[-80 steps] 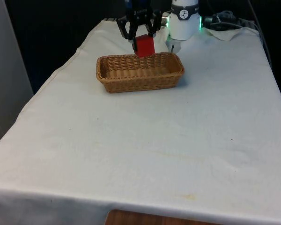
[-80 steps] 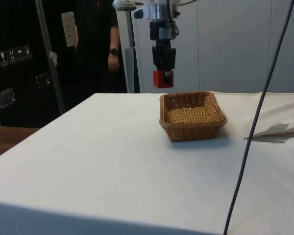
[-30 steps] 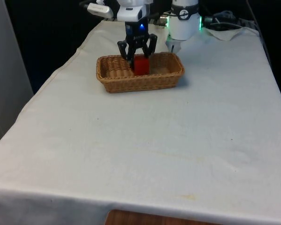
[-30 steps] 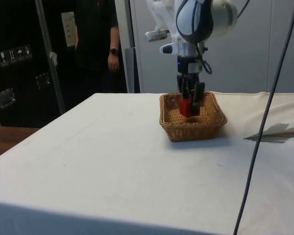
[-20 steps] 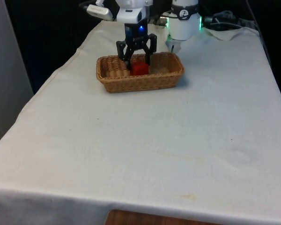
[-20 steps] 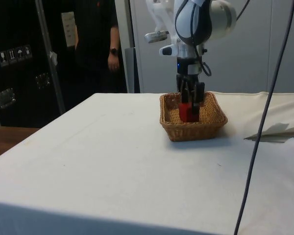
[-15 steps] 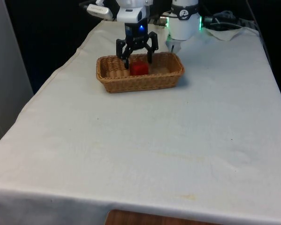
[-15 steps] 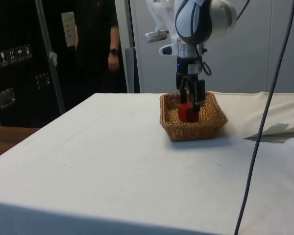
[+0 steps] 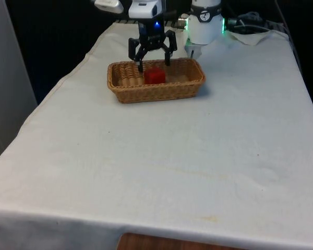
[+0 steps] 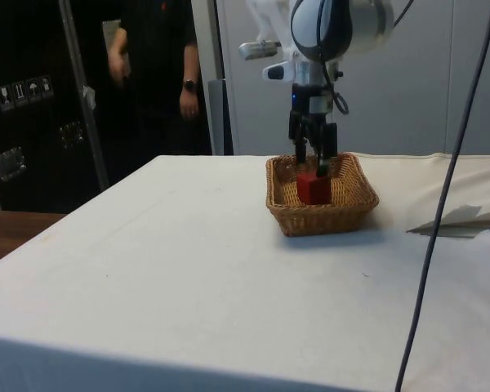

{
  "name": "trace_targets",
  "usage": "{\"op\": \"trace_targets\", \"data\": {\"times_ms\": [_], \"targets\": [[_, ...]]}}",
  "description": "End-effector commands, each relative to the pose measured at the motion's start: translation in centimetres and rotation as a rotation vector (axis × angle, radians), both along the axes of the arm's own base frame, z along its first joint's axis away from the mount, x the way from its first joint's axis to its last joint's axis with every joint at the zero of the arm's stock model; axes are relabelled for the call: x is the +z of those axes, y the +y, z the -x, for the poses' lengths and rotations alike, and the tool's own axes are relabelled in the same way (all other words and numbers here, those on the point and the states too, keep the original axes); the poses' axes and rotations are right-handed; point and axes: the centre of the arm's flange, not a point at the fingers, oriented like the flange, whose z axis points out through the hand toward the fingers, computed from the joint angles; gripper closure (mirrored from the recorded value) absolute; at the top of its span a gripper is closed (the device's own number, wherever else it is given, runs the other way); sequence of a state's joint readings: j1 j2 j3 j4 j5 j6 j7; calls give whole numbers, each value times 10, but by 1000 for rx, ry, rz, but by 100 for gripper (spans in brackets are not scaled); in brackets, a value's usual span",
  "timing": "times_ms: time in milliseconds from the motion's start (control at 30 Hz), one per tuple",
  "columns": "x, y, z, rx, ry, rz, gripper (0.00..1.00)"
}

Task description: Pick up the cube and place it into the basket.

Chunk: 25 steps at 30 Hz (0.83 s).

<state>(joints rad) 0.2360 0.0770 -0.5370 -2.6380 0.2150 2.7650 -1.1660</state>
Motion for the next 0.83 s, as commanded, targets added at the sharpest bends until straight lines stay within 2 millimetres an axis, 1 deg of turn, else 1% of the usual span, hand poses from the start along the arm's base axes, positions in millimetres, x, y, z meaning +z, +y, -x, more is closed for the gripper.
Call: {"op": "trace_targets", "data": {"times_ms": [0, 33, 100, 233, 267, 333, 500, 533, 567, 700, 800], "targets": [[4, -3, -1, -2, 1, 4, 0], [3, 0, 0, 0, -4, -4, 0], [9, -3, -1, -3, -4, -1, 0], [24, -4, -3, -4, -19, -17, 0], [25, -1, -2, 0, -29, -31, 0], [30, -4, -4, -4, -26, -23, 0], [49, -4, -6, -3, -46, -42, 0], [48, -2, -5, -1, -55, -55, 0], [52, -4, -6, -2, -48, -45, 0], [65, -4, -7, -2, -63, -60, 0], [68, -2, -6, 2, -71, -79, 0]]}}
